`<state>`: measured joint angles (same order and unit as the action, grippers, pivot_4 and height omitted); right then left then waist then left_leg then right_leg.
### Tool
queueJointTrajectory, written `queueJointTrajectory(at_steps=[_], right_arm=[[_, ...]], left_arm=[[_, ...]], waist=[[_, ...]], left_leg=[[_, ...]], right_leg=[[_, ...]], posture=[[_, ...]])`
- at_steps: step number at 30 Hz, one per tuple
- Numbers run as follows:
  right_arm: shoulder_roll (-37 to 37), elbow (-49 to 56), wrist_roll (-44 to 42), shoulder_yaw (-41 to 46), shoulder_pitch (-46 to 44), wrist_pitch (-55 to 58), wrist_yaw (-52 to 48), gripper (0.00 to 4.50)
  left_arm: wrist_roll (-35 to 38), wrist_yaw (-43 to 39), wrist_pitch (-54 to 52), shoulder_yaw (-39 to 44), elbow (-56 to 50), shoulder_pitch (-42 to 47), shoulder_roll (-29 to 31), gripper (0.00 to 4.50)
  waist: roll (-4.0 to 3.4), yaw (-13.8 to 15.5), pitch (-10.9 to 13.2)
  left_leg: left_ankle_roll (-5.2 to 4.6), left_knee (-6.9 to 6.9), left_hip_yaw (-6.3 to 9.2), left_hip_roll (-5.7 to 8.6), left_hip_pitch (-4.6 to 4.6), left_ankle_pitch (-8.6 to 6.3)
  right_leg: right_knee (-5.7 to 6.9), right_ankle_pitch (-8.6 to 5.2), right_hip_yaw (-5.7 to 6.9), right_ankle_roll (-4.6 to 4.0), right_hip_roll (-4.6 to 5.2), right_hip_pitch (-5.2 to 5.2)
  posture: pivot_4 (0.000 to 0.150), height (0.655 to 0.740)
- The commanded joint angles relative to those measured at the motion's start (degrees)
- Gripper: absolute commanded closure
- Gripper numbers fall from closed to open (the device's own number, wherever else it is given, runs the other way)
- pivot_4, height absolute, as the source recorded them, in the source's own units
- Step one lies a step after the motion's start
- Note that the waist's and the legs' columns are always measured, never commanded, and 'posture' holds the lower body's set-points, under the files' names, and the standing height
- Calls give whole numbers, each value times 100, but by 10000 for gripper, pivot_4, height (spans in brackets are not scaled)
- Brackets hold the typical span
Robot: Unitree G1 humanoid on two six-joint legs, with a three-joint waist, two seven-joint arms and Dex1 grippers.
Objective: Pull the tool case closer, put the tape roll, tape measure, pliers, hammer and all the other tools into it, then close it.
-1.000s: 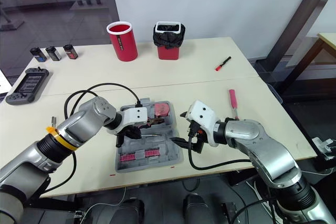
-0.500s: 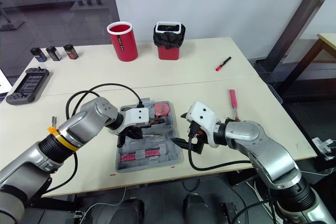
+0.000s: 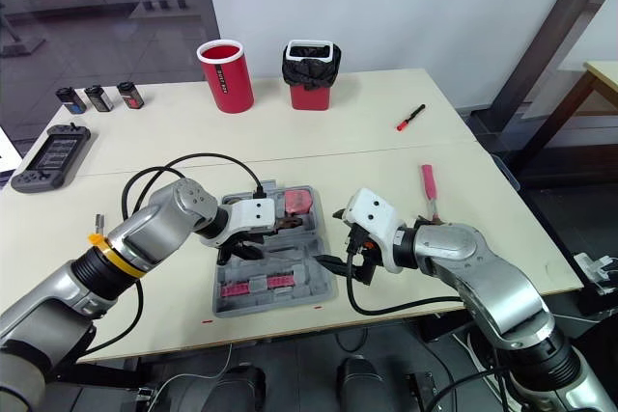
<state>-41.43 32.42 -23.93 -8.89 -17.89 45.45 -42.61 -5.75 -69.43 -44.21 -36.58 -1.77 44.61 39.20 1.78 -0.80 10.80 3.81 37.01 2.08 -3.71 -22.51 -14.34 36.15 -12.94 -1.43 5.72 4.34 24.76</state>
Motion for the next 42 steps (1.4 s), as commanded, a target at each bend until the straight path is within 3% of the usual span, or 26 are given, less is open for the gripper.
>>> queueJointTrajectory(at_steps=[1, 2, 15, 20, 27, 32, 42], right_arm=[[41, 245, -105, 70, -32, -8, -9, 0], [40, 252, -110, 71, -29, -3, -10, 0], [34, 213, -178, 101, -68, -5, 7, 0], [44, 209, -179, 105, -80, -3, 26, 0], [80, 232, -183, 111, -63, 15, 78, 0], [95, 273, -193, 123, -22, 37, 130, 0], [77, 308, -226, 149, -1, 56, 205, 0]], left_arm=[[5, -9, -2, 181, -241, 17, 83, 5651], [19, -18, -29, 197, -279, 16, 99, 602], [117, -37, -11, 387, -371, -107, 270, 602], [250, -219, 1082, 605, -144, -339, 532, 602], [646, -359, 3699, 1130, 705, -904, 415, 602], [575, -139, 3973, 1302, 1103, -968, 58, 602], [287, -198, 4293, 1244, 1635, -926, -2, 602]], waist=[[0, 0, 0], [0, 1, 0], [0, -5, 0], [0, -10, 0], [0, 9, 0], [0, 17, 0], [0, 6, 0]], left_leg=[[0, 0, 0, 0, 0, 0], [0, 0, 0, 0, 0, 0], [0, 0, 0, 0, 0, 0], [-1, -1, 1, -1, 1, 0], [-1, 0, 0, -1, 0, -1], [-1, 5, 0, 0, -2, 0], [-1, 3, 0, -1, 0, -1]], right_leg=[[0, 0, 0, 0, 0, 0], [0, 0, 0, 0, 0, 0], [0, 0, 0, 0, 0, 0], [0, 0, 0, 0, -1, 0], [-2, 0, 0, -1, -1, 0], [-2, 0, -1, -2, -1, -2], [-1, 1, -1, -1, -3, -3]], posture=[[1500, 7387], [1500, 7387], [1500, 7387], [1500, 7387], [1500, 7387], [1500, 7387], [1500, 7387]])
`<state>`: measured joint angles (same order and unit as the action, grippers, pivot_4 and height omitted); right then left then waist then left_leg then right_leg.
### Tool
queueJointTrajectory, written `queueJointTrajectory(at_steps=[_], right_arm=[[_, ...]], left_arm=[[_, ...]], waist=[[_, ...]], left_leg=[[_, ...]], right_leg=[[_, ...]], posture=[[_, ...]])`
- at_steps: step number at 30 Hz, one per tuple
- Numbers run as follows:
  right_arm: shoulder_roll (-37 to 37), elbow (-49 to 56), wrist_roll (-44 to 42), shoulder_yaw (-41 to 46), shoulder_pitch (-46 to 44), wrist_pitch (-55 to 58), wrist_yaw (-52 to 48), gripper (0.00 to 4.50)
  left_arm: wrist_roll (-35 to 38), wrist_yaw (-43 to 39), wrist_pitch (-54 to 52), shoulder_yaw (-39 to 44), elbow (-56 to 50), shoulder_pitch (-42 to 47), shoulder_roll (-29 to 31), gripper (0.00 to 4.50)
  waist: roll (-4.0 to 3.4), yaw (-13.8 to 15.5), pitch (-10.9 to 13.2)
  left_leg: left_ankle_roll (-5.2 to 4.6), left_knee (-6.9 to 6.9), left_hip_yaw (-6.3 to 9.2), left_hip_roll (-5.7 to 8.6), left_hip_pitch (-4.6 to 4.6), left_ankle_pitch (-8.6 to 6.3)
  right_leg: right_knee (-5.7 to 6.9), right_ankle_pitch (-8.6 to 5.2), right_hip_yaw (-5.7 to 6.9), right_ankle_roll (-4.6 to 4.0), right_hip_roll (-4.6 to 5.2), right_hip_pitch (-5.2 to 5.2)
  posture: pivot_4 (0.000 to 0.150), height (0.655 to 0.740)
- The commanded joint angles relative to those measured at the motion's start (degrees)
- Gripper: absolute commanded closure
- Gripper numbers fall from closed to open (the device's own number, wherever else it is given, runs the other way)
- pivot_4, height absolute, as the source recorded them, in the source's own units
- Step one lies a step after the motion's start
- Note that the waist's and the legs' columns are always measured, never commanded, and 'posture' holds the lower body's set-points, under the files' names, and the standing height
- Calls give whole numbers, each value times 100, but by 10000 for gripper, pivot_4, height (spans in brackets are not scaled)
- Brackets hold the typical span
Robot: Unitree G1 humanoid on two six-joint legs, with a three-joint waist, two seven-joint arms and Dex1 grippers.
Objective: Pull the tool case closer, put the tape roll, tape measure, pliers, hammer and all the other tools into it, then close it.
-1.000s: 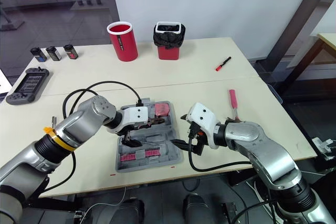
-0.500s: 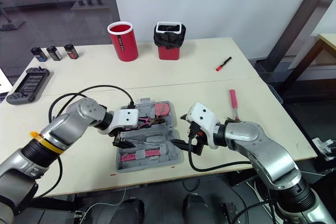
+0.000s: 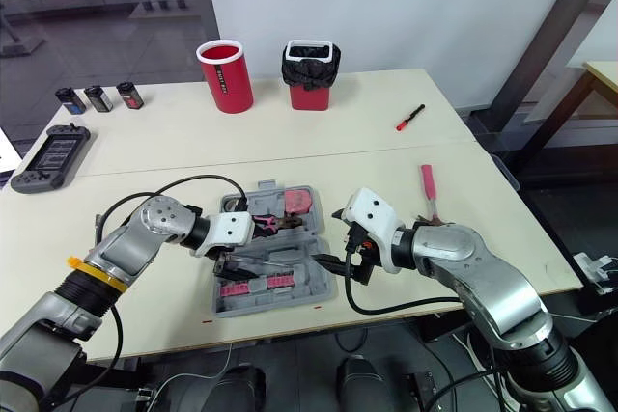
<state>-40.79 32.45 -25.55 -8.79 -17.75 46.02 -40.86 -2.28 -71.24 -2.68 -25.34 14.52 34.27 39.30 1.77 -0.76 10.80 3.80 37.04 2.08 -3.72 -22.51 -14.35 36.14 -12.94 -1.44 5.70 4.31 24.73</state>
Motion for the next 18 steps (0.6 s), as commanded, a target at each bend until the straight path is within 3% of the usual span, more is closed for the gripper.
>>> queueJointTrajectory(at_steps=[1, 3, 5, 8, 12, 18], right_arm=[[15, 301, -71, 140, -21, 1, 37, 0], [13, 299, -77, 140, -25, 1, 42, 0], [10, 305, -82, 144, -21, 0, 47, 0], [8, 289, -78, 138, -34, -7, 47, 0], [8, 282, -69, 127, -31, -19, 48, 0], [-8, 264, -35, 110, -20, -45, 44, 0]], left_arm=[[-86, -8, 164, 118, 40, 116, -29, 602], [-122, -3, 189, 115, 74, 118, -48, 602], [-167, -5, 208, 104, 62, 107, -49, 5633], [-214, -13, 181, 97, 49, 105, -54, 17400], [-229, -41, 194, 129, 47, 106, -84, 37950], [-215, -60, 168, 175, 43, 131, -124, 37950]], waist=[[0, 2, 0], [0, 4, 0], [0, 5, 0], [0, 4, 0], [-1, -8, 0], [-1, 0, 0]], left_leg=[[0, 0, 0, 0, 0, 0], [0, 0, 0, 0, 0, 0], [0, 0, 0, 0, 0, 0], [0, 0, 0, 0, 0, 0], [-1, -1, 0, 0, 0, -1], [-1, 1, 0, 0, 0, -1]], right_leg=[[0, 0, 0, 0, 0, 0], [0, 0, 0, 0, 0, 0], [0, 0, 0, 0, 0, 0], [0, 0, 0, 0, 0, 0], [0, 0, -1, 0, 0, 0], [0, 0, -1, 0, 0, 0]], posture=[[1500, 7387], [1500, 7387], [1500, 7387], [1500, 7387], [1500, 7387], [1500, 7387]])
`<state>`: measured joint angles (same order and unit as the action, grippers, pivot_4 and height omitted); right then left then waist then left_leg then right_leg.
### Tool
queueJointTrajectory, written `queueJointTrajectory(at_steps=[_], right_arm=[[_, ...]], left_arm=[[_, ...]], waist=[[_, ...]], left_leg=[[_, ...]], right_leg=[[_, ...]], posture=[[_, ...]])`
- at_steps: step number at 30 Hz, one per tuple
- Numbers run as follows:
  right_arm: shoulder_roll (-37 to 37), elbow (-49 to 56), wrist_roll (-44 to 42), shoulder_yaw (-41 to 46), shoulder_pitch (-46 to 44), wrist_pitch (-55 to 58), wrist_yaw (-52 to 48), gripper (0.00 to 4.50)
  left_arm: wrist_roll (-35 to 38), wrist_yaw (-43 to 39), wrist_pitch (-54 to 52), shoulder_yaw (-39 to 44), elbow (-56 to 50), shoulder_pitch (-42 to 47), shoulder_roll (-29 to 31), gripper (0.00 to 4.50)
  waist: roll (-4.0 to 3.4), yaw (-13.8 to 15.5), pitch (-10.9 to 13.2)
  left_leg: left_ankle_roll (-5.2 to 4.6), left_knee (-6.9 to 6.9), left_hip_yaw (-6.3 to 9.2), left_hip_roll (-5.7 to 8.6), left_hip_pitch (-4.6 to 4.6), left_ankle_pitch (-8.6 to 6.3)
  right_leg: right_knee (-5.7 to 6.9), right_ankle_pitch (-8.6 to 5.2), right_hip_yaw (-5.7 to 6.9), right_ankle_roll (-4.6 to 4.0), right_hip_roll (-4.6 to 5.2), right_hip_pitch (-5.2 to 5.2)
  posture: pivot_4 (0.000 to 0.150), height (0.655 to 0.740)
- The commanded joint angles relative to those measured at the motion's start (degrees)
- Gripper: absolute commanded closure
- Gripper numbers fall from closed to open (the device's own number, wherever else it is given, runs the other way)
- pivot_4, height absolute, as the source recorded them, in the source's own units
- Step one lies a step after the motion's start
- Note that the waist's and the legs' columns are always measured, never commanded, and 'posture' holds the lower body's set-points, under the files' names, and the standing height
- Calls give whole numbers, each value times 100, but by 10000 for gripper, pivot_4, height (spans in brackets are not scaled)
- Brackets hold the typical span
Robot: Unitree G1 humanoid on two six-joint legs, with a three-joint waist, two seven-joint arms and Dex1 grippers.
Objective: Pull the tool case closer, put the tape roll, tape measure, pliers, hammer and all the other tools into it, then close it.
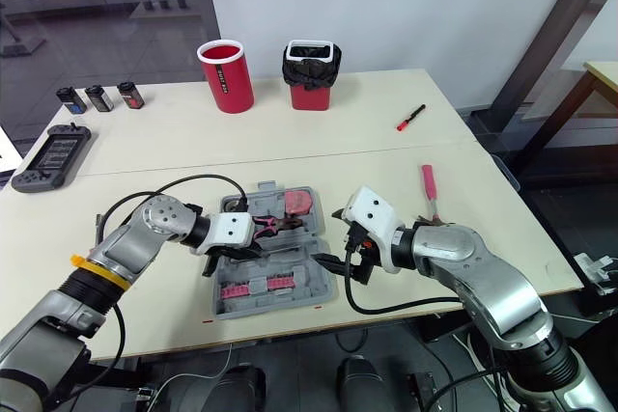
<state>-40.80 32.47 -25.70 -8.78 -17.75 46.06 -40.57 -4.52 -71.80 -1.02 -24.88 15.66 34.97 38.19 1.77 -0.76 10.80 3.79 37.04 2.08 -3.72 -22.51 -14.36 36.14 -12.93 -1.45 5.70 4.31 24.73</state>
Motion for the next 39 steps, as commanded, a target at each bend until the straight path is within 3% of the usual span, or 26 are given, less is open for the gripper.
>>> queueJointTrajectory(at_steps=[1, 23, 27, 38, 39], right_arm=[[-9, 260, -15, 107, -18, -50, 16, 0], [-5, 287, 16, 96, 12, -58, 74, 0], [21, 299, 15, 84, 34, -55, 121, 0], [31, 375, -12, 122, 135, -42, 240, 0], [38, 374, -11, 118, 131, -39, 249, 0]], left_arm=[[7, 5, -15, 139, -54, 76, -25, 37950], [335, -379, -1425, 335, -307, 450, -111, 37950], [242, -308, -1297, 291, -358, 364, -55, 20659], [487, -482, -1848, 423, -543, 588, 9, 20659], [497, -489, -1869, 421, -556, 577, 12, 23003]], waist=[[0, 1, 0], [0, -3, 0], [0, -3, 0], [0, -4, 0], [0, -5, 0]], left_leg=[[0, 0, 0, 0, 0, 0], [0, -1, 1, 0, 0, 0], [0, -1, 0, 0, 0, 0], [0, -1, 1, 0, -1, 0], [-1, -2, 1, 0, -1, 0]], right_leg=[[0, 0, 0, 0, 0, 0], [-1, 0, 0, 0, 0, 0], [-1, 0, 0, 0, 0, 0], [-1, 0, 0, 0, 0, 0], [-2, -1, 0, 1, 0, 0]], posture=[[1500, 7387], [1500, 7387], [1500, 7387], [1500, 7387], [1500, 7387]])
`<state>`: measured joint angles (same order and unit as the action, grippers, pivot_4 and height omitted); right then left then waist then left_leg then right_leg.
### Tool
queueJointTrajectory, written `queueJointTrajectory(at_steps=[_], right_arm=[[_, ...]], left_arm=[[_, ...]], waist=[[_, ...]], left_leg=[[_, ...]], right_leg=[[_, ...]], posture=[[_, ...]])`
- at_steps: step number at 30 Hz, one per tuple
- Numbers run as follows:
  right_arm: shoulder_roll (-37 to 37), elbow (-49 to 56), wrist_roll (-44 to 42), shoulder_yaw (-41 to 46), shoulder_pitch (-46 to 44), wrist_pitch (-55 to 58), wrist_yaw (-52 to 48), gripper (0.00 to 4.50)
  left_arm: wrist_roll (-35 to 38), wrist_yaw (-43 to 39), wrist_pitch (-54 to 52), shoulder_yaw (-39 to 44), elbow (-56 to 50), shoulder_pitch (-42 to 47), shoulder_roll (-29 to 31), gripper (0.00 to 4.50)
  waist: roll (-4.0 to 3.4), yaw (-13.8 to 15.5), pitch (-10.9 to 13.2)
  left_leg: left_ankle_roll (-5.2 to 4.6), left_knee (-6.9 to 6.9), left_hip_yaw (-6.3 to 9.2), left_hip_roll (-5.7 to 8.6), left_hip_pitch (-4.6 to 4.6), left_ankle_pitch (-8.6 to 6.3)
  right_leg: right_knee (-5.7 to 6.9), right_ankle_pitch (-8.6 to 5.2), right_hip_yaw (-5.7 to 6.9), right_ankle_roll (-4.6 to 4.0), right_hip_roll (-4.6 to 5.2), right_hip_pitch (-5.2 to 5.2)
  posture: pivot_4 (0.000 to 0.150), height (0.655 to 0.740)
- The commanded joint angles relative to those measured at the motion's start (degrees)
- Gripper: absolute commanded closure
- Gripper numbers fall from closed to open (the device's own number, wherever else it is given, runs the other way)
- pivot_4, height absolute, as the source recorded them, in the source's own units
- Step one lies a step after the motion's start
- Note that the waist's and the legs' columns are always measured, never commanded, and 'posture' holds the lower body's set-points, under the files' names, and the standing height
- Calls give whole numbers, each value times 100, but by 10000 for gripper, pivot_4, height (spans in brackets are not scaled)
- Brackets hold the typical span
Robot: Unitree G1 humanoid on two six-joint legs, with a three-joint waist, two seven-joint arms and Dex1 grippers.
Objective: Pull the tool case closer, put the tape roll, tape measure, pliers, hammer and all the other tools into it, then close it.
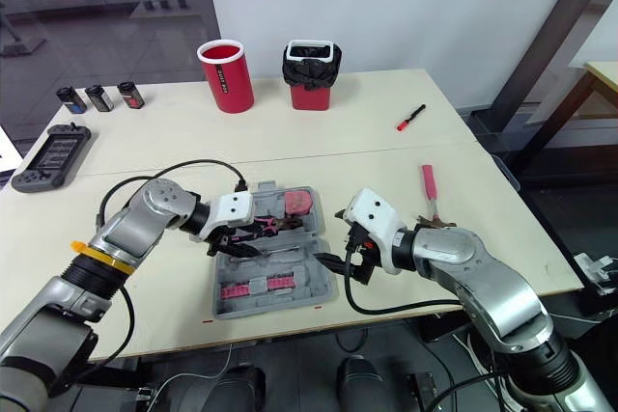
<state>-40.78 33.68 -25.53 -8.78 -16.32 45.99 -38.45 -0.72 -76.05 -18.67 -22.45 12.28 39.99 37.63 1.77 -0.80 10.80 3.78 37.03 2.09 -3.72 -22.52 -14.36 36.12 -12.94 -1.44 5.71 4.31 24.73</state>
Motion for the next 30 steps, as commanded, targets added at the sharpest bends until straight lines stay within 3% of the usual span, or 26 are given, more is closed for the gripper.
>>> queueJointTrajectory(at_steps=[1, 2, 5, 6, 20, 23, 30], right_arm=[[44, 254, -24, 115, -13, -31, 48, 0], [57, 250, -17, 113, -18, -30, 63, 0], [74, 247, -9, 110, -23, -30, 91, 0], [76, 251, -7, 111, -18, -29, 96, 0], [77, 276, -8, 118, 24, -9, 180, 0], [62, 290, -18, 135, 28, 6, 187, 0], [42, 345, -46, 187, 58, 65, 194, 0]], left_arm=[[129, -67, -133, 174, -241, 48, 67, 25957], [148, -53, -192, 183, -262, 10, 50, 28669], [176, -35, -308, 204, -314, -55, 27, 42596], [182, -29, -324, 206, -327, -69, 31, 44596], [-63, 352, -116, 17, -393, -581, -25, 44596], [-469, 740, 371, -114, 60, -652, -48, 44596], [-528, 785, 397, -190, 217, -805, -134, 44596]], waist=[[0, -4, 0], [0, -3, 0], [0, -2, 0], [0, -2, 0], [0, 1, 0], [0, 5, 0], [-2, 6, -2]], left_leg=[[0, -1, 0, 0, 0, 0], [0, -1, 0, 0, 0, 0], [0, 1, 0, 0, 0, 0], [0, 1, 0, 0, 0, 0], [0, 0, 0, 0, 0, 0], [0, 0, 0, 0, 1, 0], [0, 1, 0, 0, 5, 0]], right_leg=[[0, 0, 0, 0, 0, 0], [0, 0, 0, 0, 0, 0], [0, 0, 0, 0, 0, 0], [0, 0, 0, 0, 0, 0], [-1, 0, 0, 0, 0, 0], [-1, 0, 0, 0, 0, 0], [-1, 0, 0, -1, 0, -4]], posture=[[1500, 7387], [1500, 7387], [1500, 7387], [1500, 7387], [1500, 7387], [1500, 7387], [1500, 7387]])
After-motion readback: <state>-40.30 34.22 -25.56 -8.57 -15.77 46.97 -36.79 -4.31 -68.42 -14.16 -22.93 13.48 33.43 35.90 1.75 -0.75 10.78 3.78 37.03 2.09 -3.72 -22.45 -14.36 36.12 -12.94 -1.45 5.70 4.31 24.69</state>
